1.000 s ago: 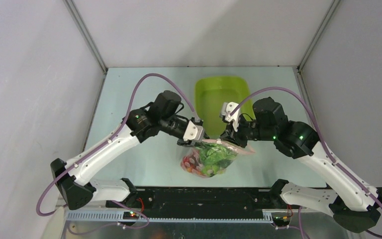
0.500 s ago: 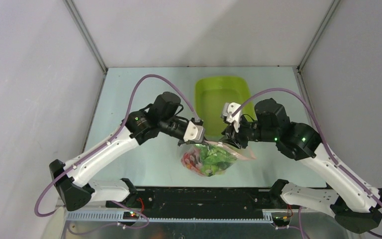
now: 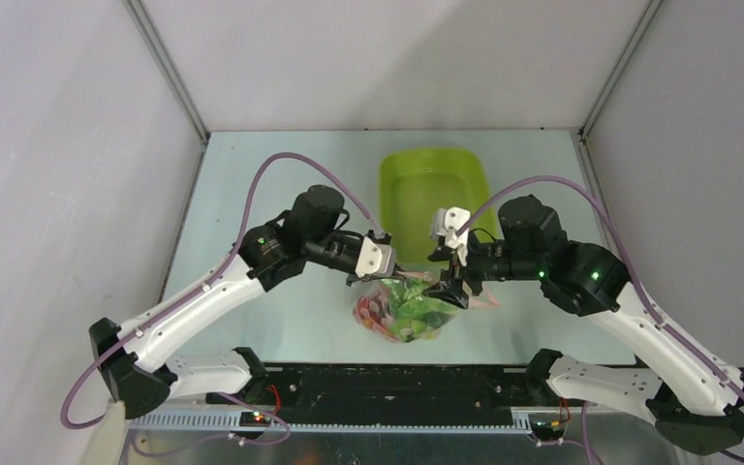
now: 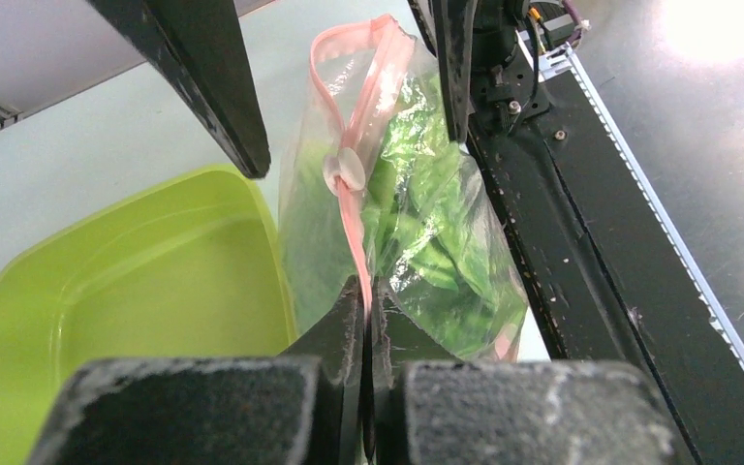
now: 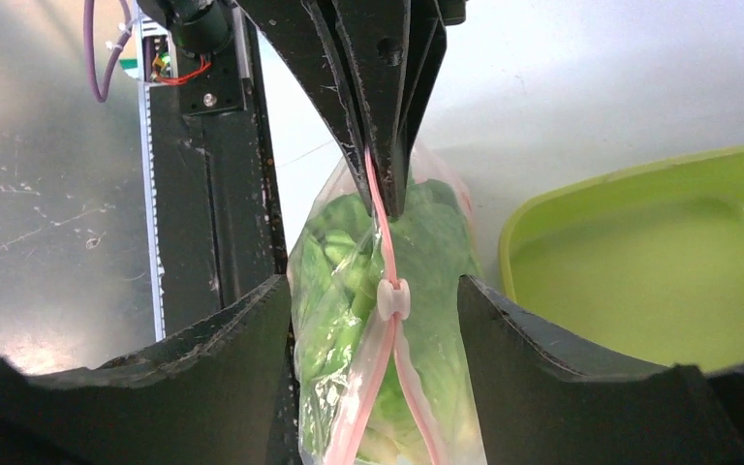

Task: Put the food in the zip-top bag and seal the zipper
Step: Zip the zipper food storage bag at the center of the board.

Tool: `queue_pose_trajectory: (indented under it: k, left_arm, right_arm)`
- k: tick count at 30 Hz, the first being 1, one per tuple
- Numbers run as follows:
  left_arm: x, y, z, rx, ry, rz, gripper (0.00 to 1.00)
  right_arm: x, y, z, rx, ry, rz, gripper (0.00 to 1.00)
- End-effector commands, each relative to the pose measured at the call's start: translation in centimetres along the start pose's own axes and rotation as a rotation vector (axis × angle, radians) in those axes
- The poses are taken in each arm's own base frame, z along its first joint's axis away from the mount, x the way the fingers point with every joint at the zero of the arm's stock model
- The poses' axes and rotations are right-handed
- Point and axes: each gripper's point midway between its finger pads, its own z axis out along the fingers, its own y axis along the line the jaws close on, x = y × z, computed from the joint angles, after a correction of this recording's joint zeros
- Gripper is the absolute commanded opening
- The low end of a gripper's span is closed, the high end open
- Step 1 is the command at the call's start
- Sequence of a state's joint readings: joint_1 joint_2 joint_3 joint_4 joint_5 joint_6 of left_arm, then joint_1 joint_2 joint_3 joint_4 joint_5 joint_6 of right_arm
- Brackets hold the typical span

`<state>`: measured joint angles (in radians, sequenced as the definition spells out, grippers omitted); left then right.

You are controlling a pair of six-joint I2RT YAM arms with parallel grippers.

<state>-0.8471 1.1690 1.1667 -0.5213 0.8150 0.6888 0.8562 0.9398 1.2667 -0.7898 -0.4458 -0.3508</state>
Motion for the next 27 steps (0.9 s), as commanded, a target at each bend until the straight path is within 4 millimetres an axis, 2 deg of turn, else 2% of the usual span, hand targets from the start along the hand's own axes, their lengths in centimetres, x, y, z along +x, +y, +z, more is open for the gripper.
queue_pose_trajectory:
  k: [1,3,8,10,11,13,16,27]
  left_arm:
    - [-1.2,0.0,-0.4,0.005,-0.016,0.032,0.0]
    - [-1.1,-0.6,-0.6,0.014,-0.024,0.057,0.0]
    - [-0.9,-1.0,-1.1,-0.034,-0.058,0.126,0.0]
    - [-0.8,-1.1,-1.2,-0.051,-0.063,0.139,0.0]
    - [-0.6,-1.3,-1.2,-0.049,-0.062,0.142,0.0]
    - [-0.7,-1.6,-1.5,-0.047,-0.064,0.147,0.0]
    - [-0.6,-1.4,-1.6,-0.056,-0.054,0.142,0.0]
    - [-0.5,-1.6,-1.7,-0.051,-0.039,0.119,0.0]
  right_arm:
    - [-0.1,-0.5,1.2,0.005,0.003,-0.026,0.68]
    - [0.2,-1.2,1.5,0.036,0.021,-0.024,0.69]
    - [1.3,-1.2,2.0,0.021,0.064,-0.015,0.66]
    - [1.4,-1.0,2.1,0.011,0.066,-0.01,0.59]
    - [1.3,-0.9,2.1,0.006,0.06,-0.008,0.5]
    - [1.0,-0.5,2.2,-0.014,0.049,-0.006,0.38]
    - [0.7,0.4,2.4,-0.073,0.027,-0.006,0.25]
    - [0.3,1.1,3.7,-0.137,0.013,-0.018,0.29]
